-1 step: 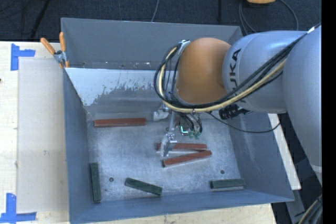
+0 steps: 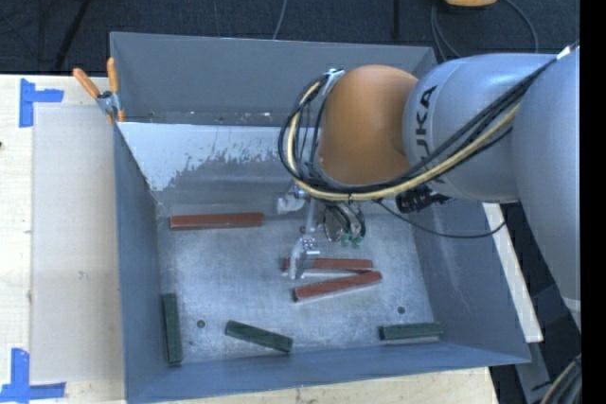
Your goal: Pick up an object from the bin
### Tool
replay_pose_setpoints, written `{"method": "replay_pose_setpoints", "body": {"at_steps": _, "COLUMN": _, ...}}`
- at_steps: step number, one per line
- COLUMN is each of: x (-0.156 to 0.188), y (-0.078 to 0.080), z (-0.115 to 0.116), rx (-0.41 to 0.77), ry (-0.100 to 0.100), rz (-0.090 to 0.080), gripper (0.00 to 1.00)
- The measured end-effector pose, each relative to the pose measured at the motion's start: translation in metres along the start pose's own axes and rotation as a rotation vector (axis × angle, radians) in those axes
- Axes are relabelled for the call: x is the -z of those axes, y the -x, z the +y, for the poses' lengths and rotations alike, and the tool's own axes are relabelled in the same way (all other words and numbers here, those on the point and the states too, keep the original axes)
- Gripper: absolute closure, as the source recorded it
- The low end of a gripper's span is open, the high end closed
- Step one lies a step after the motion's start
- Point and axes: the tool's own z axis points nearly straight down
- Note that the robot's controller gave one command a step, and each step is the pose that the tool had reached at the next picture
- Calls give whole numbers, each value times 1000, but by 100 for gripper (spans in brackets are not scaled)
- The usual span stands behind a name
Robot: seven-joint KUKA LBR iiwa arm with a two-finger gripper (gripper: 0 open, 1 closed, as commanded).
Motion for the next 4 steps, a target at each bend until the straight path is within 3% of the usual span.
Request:
{"method": "replay_pose_setpoints", "body": {"at_steps": 1, "x": -38, "y": -15, "z": -44, "rx": -159, "ry": 3, "rz": -6, "gripper": 0}}
{"method": "replay_pose_setpoints", "body": {"at_steps": 2, "x": -24, "y": -31, "z": -75, "rx": -72, "ry": 1, "rz": -2, "gripper": 0}}
{"method": "replay_pose_setpoints", "body": {"at_steps": 3, "x": -10, "y": -25, "z": -74, "rx": -2, "ry": 0, "rz": -5, "gripper": 0}}
{"method": "replay_pose_setpoints", "body": {"at_steps": 4, "x": -61, "y": -53, "z": -72, "rx": -60, "ry": 1, "rz": -12, "gripper": 0}}
